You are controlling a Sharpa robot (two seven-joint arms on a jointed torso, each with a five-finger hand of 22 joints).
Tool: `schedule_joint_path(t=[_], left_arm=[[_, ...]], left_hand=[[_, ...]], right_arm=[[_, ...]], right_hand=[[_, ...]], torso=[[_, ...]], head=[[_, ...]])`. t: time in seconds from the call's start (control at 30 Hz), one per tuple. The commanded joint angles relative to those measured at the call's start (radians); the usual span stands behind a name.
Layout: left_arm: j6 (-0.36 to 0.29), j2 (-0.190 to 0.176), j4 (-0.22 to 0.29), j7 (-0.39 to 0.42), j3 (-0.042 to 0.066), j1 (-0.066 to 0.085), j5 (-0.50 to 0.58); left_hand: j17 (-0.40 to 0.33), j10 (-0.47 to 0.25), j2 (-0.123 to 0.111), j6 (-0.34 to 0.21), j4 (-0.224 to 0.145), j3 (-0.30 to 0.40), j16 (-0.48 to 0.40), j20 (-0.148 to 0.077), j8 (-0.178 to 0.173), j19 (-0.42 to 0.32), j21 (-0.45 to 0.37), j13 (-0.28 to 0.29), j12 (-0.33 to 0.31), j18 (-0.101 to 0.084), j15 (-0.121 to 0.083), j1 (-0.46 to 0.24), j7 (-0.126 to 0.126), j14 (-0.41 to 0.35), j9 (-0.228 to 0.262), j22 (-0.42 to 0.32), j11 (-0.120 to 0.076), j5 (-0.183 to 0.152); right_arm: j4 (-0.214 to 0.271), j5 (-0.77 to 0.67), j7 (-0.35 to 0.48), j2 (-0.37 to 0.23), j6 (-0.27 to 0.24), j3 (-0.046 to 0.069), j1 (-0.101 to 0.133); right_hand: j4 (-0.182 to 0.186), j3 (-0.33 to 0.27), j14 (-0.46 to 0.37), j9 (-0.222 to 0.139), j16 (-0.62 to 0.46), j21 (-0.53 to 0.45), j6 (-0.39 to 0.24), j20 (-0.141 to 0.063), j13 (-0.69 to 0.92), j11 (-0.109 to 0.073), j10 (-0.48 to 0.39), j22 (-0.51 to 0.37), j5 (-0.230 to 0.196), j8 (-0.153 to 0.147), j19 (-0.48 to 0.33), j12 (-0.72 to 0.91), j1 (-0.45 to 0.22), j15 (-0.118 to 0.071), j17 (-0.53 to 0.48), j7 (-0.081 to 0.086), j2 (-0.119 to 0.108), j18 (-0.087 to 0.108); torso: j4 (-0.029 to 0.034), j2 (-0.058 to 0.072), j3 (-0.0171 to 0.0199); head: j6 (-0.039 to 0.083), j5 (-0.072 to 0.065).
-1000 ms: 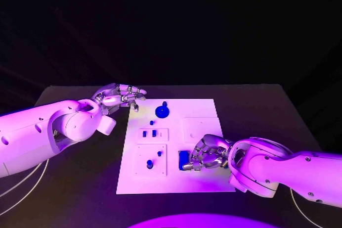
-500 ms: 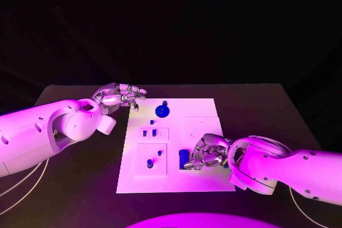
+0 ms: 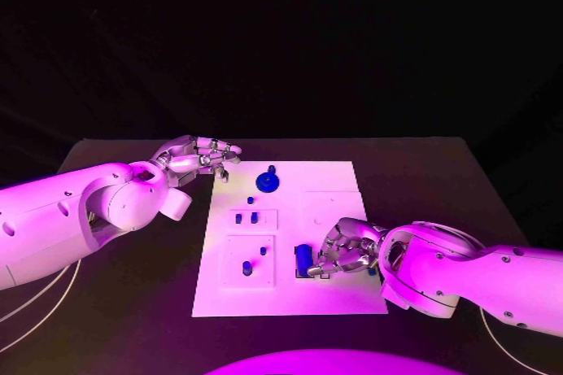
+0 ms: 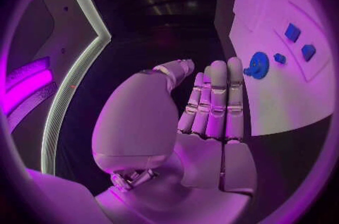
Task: Assemble the parts on the task board
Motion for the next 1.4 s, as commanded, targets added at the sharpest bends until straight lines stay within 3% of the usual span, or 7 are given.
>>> schedule_joint_path(t=[0.03, 0.43, 0.57, 0.93, 1.4], left_arm=[[0.012, 0.000, 0.002, 0.004, 0.001, 0.001, 0.006], [0.012, -0.002, 0.002, 0.004, 0.001, 0.001, 0.006], [0.012, -0.003, 0.003, 0.004, 0.001, 0.001, 0.006], [0.011, -0.003, 0.003, 0.004, 0.000, 0.001, 0.006], [0.011, -0.004, 0.003, 0.003, 0.000, 0.001, 0.006]], left_hand=[[-0.001, -0.006, 0.003, -0.008, 0.005, 0.001, 0.003, 0.003, 0.005, 0.005, -0.005, -0.001, 0.003, 0.015, -0.002, -0.004, -0.001, -0.006, 0.000, -0.001, -0.003, 0.002], [-0.001, -0.006, 0.003, -0.008, 0.005, 0.001, 0.003, 0.003, 0.005, 0.005, -0.005, -0.001, 0.004, 0.015, -0.002, -0.003, -0.001, -0.006, 0.000, -0.002, -0.003, 0.002], [-0.001, -0.006, 0.003, -0.008, 0.005, 0.001, 0.003, 0.003, 0.005, 0.005, -0.005, -0.001, 0.004, 0.015, -0.002, -0.003, -0.001, -0.006, 0.000, -0.002, -0.003, 0.002], [-0.001, -0.006, 0.003, -0.008, 0.005, 0.001, 0.003, 0.003, 0.005, 0.005, -0.005, -0.001, 0.004, 0.015, -0.002, -0.003, -0.001, -0.006, 0.000, -0.002, -0.003, 0.002], [-0.002, -0.007, 0.004, -0.009, 0.006, 0.002, 0.003, 0.003, 0.006, 0.006, -0.007, -0.002, 0.006, 0.015, -0.002, -0.002, -0.001, -0.006, 0.000, -0.003, -0.003, 0.002]], right_arm=[[-0.001, -0.024, 0.019, -0.003, 0.035, 0.000, 0.000], [0.002, -0.017, 0.034, -0.003, 0.060, 0.000, -0.001], [0.001, -0.022, 0.033, -0.003, 0.052, 0.000, -0.001], [-0.017, -0.075, 0.005, 0.020, 0.001, 0.000, -0.011], [-0.040, -0.106, -0.006, 0.041, -0.021, 0.001, -0.023]], right_hand=[[-0.003, 0.001, 0.090, -0.002, 0.004, -0.003, 0.006, -0.009, 0.182, -0.007, 0.053, 0.246, -0.003, -0.006, 0.085, 0.004, 0.022, -0.005, 0.187, -0.003, -0.007, -0.016], [0.008, -0.026, 0.090, -0.005, 0.003, -0.006, 0.007, -0.006, 0.182, -0.002, 0.051, 0.245, -0.003, -0.014, 0.084, 0.000, 0.018, -0.002, 0.185, 0.002, -0.054, -0.015], [0.007, -0.026, 0.090, -0.005, 0.003, -0.002, 0.007, -0.006, 0.182, -0.002, 0.052, 0.246, -0.003, -0.014, 0.085, 0.001, 0.018, -0.002, 0.186, 0.002, -0.054, -0.016], [0.007, -0.013, 0.091, -0.005, 0.005, 0.003, 0.016, -0.007, 0.186, -0.005, 0.054, 0.247, -0.001, -0.013, 0.087, 0.006, 0.025, -0.003, 0.189, -0.001, -0.028, -0.017], [0.006, -0.008, 0.091, -0.006, 0.005, 0.005, 0.020, -0.008, 0.187, -0.007, 0.055, 0.248, -0.002, -0.014, 0.088, 0.006, 0.026, -0.005, 0.190, -0.004, -0.003, -0.018]], torso=[[-0.0003, 0.000, -0.0006], [0.0009, 0.000, -0.0004], [0.0001, 0.000, -0.0002], [0.0012, 0.001, -0.0003], [0.0000, 0.000, -0.0003]], head=[[-0.001, -0.001], [-0.004, -0.001], [-0.005, -0.001], [-0.006, -0.001], [-0.006, 0.000]])
